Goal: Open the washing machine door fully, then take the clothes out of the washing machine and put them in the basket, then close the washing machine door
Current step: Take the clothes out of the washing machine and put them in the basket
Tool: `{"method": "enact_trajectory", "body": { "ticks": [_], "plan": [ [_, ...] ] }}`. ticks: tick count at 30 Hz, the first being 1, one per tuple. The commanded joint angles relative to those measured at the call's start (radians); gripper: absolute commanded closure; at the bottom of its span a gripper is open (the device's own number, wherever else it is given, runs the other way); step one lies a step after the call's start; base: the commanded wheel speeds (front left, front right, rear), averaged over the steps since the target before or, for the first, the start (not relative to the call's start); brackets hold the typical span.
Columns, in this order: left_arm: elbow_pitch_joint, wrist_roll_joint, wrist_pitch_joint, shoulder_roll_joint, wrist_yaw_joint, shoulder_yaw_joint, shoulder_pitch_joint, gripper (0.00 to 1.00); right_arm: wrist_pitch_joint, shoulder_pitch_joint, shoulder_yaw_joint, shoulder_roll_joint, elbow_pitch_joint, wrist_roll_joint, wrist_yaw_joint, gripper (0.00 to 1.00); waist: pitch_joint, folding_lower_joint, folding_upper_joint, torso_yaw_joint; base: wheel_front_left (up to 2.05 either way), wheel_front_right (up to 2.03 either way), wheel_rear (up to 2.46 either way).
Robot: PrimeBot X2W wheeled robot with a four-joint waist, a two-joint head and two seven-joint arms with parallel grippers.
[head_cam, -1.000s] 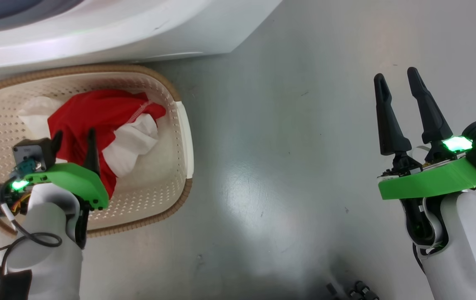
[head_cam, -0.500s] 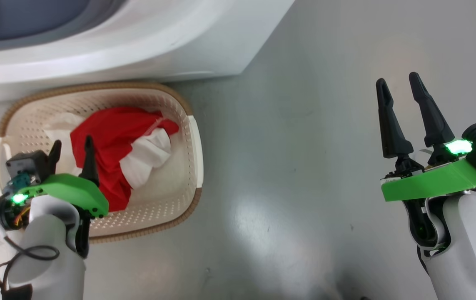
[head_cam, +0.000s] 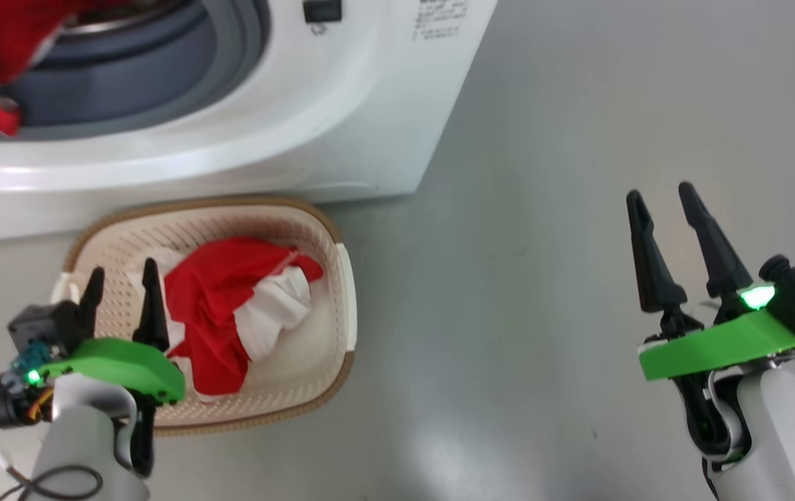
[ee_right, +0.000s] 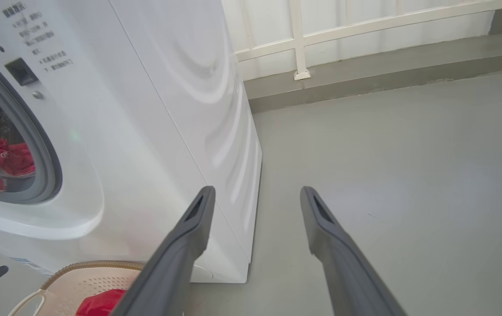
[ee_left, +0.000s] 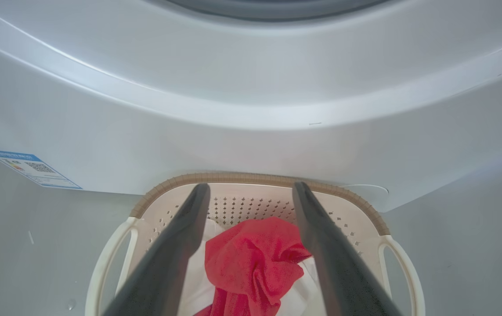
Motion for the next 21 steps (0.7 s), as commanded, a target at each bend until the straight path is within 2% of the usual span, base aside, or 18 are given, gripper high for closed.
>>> {"method": "enact_trajectory", "body": {
  "ticks": [1, 21],
  "plan": [
    [-0.034, -0.013, -0.006, 0.019, -0.005, 0.017, 0.045, 0.0, -0.006, 0.032, 0.011, -0.011, -0.017, -0.005, 0.006, 0.0, -0.062, 0.0, 0.0, 0.016, 0.0, 0.0, 0.0],
    [-0.337, -0.029, -0.006, 0.016, -0.006, -0.053, 0.278, 0.0, -0.006, 0.162, -0.004, -0.031, -0.004, -0.004, 0.006, 0.0, -0.279, 0.0, 0.0, 0.035, 0.0, 0.0, 0.0]
  ]
}}
